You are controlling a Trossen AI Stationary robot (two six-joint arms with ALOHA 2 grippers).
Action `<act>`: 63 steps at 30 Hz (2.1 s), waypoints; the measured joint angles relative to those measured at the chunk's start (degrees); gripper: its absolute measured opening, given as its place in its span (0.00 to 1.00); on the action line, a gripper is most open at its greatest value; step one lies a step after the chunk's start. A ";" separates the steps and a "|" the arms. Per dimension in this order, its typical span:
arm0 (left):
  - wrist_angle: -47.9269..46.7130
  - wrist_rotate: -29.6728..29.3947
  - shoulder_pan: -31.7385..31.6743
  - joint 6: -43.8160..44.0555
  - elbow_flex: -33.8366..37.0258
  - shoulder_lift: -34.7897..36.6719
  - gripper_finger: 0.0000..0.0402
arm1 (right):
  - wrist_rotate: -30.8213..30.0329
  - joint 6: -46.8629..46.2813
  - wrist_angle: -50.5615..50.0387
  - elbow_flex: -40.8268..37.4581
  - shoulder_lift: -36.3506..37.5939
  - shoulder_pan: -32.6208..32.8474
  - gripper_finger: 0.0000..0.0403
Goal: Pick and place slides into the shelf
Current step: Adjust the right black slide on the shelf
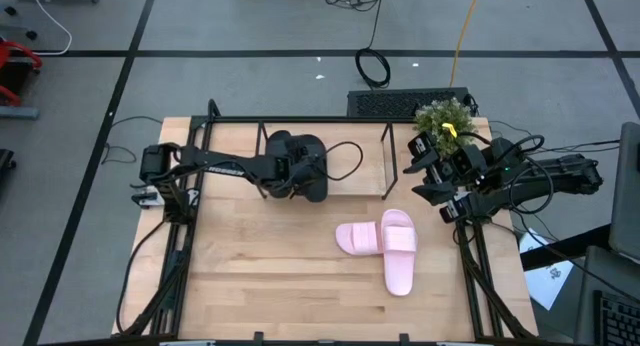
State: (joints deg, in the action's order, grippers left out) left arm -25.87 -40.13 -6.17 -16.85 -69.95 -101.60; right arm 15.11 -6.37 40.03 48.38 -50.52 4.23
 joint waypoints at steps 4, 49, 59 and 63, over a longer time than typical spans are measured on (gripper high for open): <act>-0.60 0.01 -0.33 0.01 0.00 -0.88 0.53 | 0.00 0.01 -0.02 0.00 0.00 0.00 0.39; -0.56 1.54 -0.49 2.22 0.00 -0.76 0.37 | -0.25 0.02 -0.01 0.00 -0.02 0.00 0.39; -0.89 1.59 -0.95 2.05 0.00 -0.74 0.28 | -0.25 0.02 -0.02 0.00 -0.02 0.00 0.39; -1.25 1.52 -1.33 2.08 0.00 -0.73 0.25 | -0.26 0.00 0.00 0.00 -0.02 0.00 0.39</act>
State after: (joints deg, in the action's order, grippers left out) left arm -27.11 -38.61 -7.50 -14.77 -69.95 -102.33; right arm 14.85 -6.37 40.03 48.38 -50.54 4.23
